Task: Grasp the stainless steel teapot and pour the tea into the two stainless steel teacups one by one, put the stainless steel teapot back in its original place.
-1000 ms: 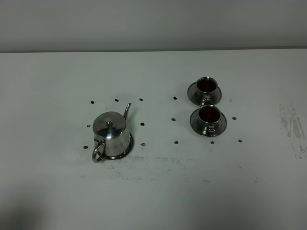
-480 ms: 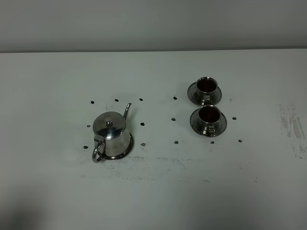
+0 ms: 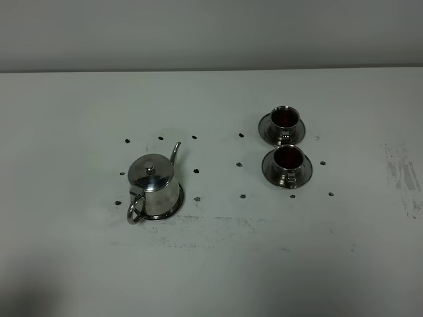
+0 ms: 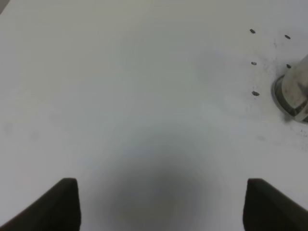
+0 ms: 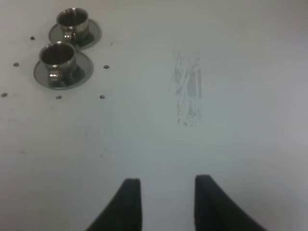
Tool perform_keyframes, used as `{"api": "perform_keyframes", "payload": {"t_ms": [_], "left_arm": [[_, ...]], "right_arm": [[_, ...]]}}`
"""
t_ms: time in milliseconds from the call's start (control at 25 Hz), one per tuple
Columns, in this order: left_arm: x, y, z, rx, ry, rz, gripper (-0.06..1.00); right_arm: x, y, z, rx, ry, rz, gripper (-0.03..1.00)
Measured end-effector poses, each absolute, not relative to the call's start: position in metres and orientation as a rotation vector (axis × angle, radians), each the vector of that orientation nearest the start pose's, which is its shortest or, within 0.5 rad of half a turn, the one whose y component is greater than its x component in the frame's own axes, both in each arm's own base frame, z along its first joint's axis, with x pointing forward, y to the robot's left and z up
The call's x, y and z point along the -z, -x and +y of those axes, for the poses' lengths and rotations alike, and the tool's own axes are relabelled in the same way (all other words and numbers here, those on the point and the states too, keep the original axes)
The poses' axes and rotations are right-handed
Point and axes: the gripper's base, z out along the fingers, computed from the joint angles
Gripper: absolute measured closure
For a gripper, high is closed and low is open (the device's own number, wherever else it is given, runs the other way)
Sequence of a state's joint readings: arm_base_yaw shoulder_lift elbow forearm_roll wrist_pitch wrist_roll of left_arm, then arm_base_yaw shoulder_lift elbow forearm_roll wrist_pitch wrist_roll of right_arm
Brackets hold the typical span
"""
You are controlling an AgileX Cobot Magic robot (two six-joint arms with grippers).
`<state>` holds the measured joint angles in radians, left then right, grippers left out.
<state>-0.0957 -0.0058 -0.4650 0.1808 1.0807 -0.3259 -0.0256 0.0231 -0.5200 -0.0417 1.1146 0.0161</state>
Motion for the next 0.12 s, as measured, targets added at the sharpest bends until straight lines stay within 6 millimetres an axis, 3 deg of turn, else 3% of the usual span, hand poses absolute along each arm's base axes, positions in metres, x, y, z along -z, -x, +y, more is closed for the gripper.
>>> {"api": "perform_keyframes", "payload": {"t_ms": [120], "left_arm": [[-0.267, 0.002, 0.0147, 0.039, 0.246, 2.065, 0.26]], "right_arm": [[-0.2787, 0.0061, -0.0033, 0.056, -0.047, 2.1, 0.68]]}}
